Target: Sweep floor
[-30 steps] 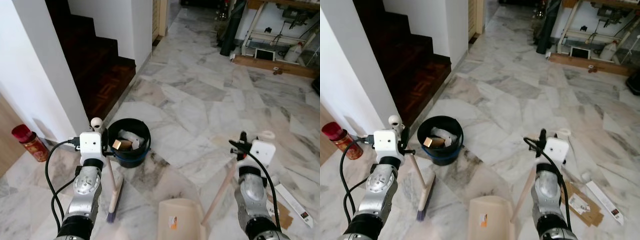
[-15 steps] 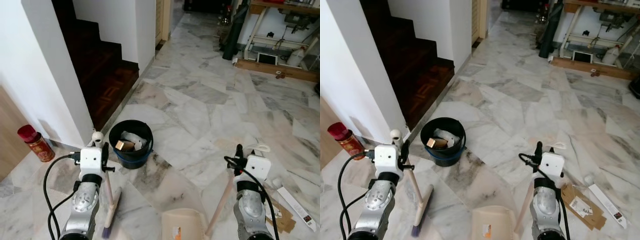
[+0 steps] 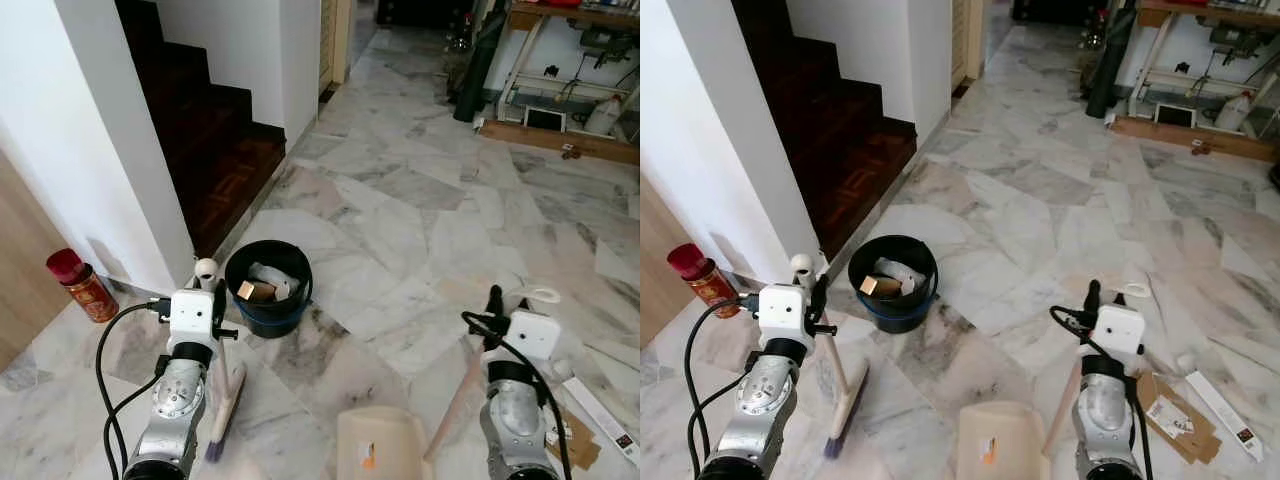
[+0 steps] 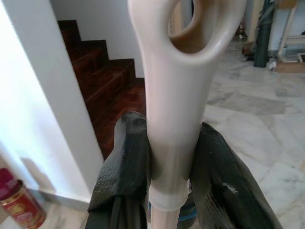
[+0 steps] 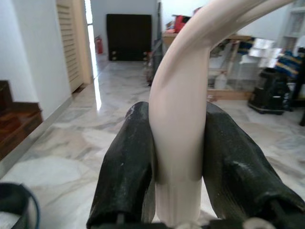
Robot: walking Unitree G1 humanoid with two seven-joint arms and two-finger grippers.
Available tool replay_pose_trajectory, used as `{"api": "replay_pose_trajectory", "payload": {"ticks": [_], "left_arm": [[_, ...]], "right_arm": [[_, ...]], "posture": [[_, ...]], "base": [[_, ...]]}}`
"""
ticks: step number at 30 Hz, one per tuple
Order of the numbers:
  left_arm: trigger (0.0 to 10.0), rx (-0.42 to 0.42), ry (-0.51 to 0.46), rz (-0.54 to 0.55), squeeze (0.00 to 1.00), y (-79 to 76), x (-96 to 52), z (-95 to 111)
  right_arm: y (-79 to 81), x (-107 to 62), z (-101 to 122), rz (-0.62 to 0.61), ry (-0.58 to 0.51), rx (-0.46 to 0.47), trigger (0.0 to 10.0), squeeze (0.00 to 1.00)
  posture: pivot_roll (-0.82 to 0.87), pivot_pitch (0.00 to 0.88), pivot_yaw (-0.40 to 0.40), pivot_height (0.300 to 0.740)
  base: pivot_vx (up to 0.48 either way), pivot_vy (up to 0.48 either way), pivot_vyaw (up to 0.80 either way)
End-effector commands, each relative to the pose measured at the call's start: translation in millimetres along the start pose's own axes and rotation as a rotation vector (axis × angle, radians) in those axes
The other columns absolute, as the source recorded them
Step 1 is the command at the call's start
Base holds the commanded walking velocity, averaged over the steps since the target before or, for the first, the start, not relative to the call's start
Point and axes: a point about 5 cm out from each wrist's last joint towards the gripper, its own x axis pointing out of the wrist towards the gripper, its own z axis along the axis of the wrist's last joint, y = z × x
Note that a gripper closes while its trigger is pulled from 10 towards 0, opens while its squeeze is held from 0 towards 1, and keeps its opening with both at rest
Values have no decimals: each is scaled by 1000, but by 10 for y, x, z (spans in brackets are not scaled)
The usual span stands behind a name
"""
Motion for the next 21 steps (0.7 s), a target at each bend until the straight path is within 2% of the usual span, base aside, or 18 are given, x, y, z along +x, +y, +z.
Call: {"api": "replay_pose_trajectory", "payload": {"ticks": [1,6,11,15,19,21], "left_arm": [[10000,8,-77,-7,0,-37,71,149],[10000,-11,-88,-16,0,-110,83,178],[10000,0,-68,-41,0,-85,49,140],[10000,7,-70,-42,0,-46,55,153],[10000,14,-85,-32,0,22,116,204],[10000,13,-92,-24,0,-11,139,201]], "right_arm": [[-84,43,79,-26,-44,4,10000,0],[-230,23,89,-45,-51,-20,10000,0],[-312,-41,101,-84,-65,-27,10000,0],[-309,-64,108,-107,-67,-11,10000,0],[-216,-63,123,-80,-66,-6,10000,0],[-217,-10,129,-65,-54,-9,10000,0]], "posture": [[-10,61,-14,740],[-28,69,-1,740],[-44,83,28,740],[-44,93,36,740],[-63,107,14,740],[-59,94,-7,740]], "base": [[0,0,0],[0,0,0],[0,0,0],[0,0,0],[0,0,0],[0,0,0]]}}
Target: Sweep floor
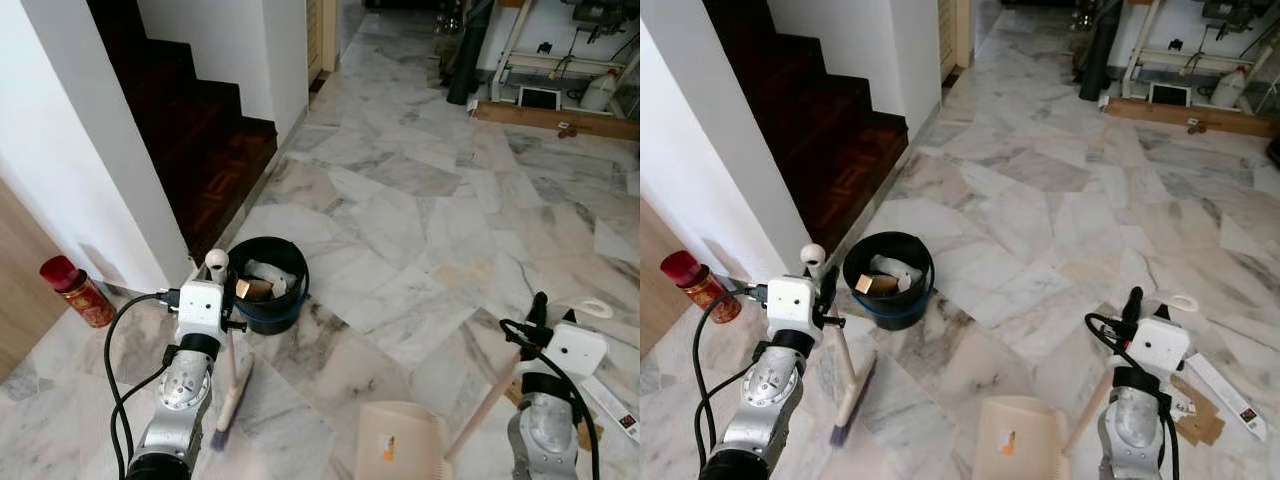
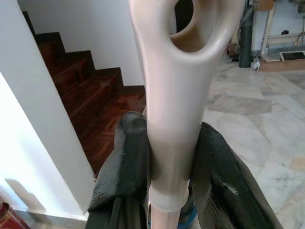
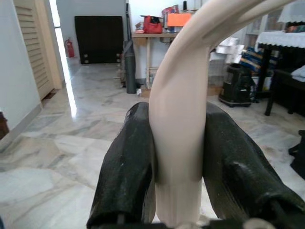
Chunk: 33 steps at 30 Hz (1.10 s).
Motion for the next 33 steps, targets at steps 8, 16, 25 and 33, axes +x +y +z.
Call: {"api": "replay_pose_trajectory", "payload": {"ticks": [8,16,25,33], "left_arm": [[10000,-13,-45,2,0,-76,56,83],[10000,2,-50,7,0,19,74,98],[10000,0,-50,-7,0,-5,95,103],[10000,-3,-52,-3,0,3,102,108]], "right_arm": [[93,273,159,1,-20,48,10000,0],[237,217,134,18,-10,75,10000,0],[197,220,107,1,9,79,10000,0],[212,237,127,6,-3,70,10000,0]], "posture": [[-33,49,-4,740],[-17,31,6,740],[-27,25,15,740],[-19,47,8,740]], "base": [[0,-61,0],[0,-292,-338],[0,-302,-83],[0,-296,-468]]}}
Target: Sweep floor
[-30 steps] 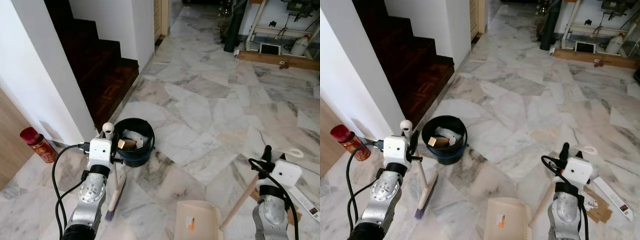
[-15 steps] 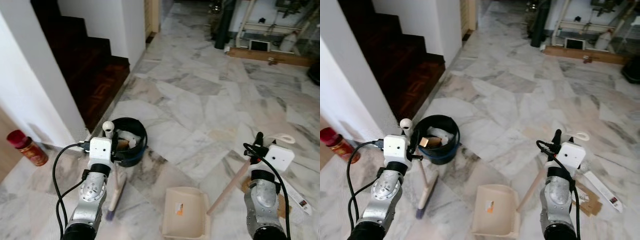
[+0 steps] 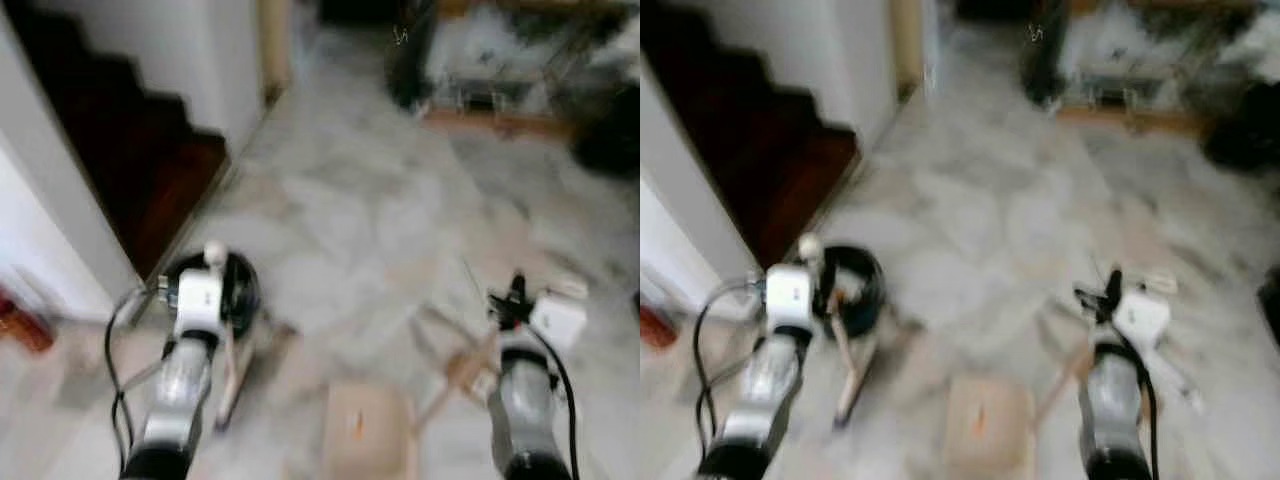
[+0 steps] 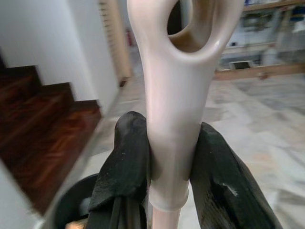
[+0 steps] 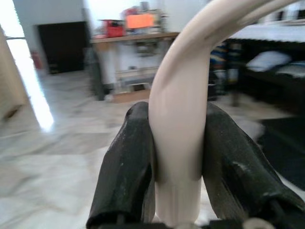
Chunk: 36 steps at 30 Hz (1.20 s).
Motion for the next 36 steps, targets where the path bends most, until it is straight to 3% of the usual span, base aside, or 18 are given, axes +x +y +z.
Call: {"api": "replay_pose_trajectory", "payload": {"ticks": [1,13,36], "left_arm": [[10000,1,-48,1,0,10,37,87],[10000,-6,-44,13,0,35,36,84],[10000,-7,-40,29,0,70,43,91]], "right_arm": [[15,17,30,8,-17,-7,10000,0],[48,13,16,11,-2,-2,10000,0],[47,27,6,15,14,-9,10000,0]], "posture": [[-19,47,8,740],[-21,73,4,740],[-18,91,1,740]], "base": [[0,-289,0],[0,-91,0],[0,0,-795]]}}
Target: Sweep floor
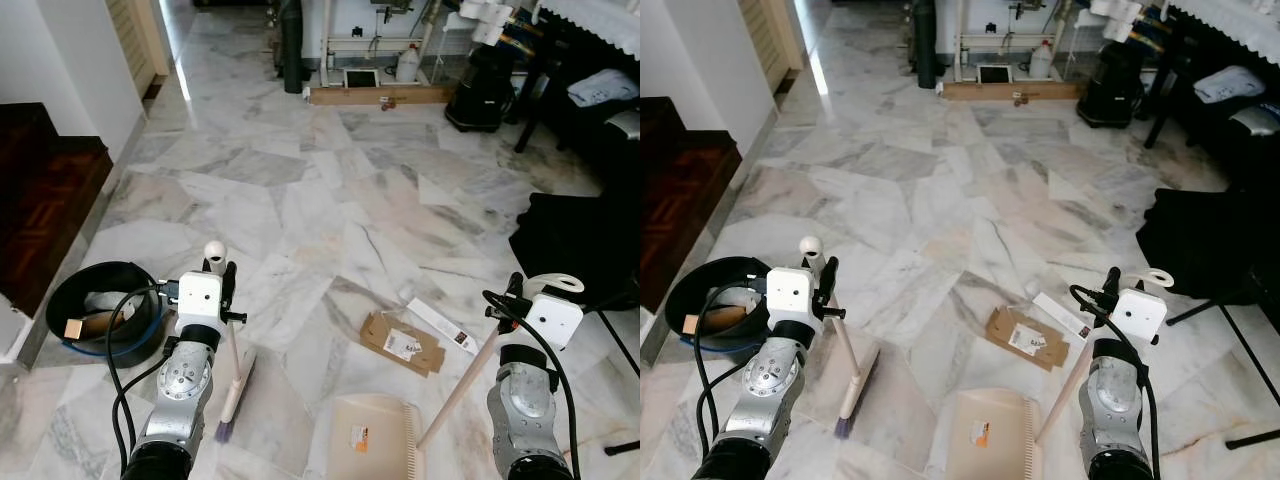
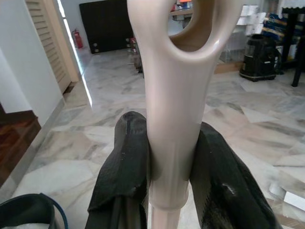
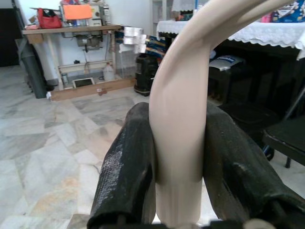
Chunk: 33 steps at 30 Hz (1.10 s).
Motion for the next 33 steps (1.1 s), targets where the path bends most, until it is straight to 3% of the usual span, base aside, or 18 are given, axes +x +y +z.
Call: {"api": "replay_pose_trajectory", "payload": {"ticks": [1,7,33], "left_arm": [[10000,10,-42,13,0,50,54,100],[10000,17,-36,21,0,55,55,90],[10000,9,-42,16,0,64,75,110]], "right_arm": [[8,36,45,3,-17,4,10000,0],[8,37,45,4,-17,3,10000,0],[24,44,54,7,-20,-1,10000,0]], "posture": [[-18,91,1,740],[-17,95,0,740],[-17,101,2,740]], "base": [[0,0,-800],[264,0,-800],[0,0,-796]]}}
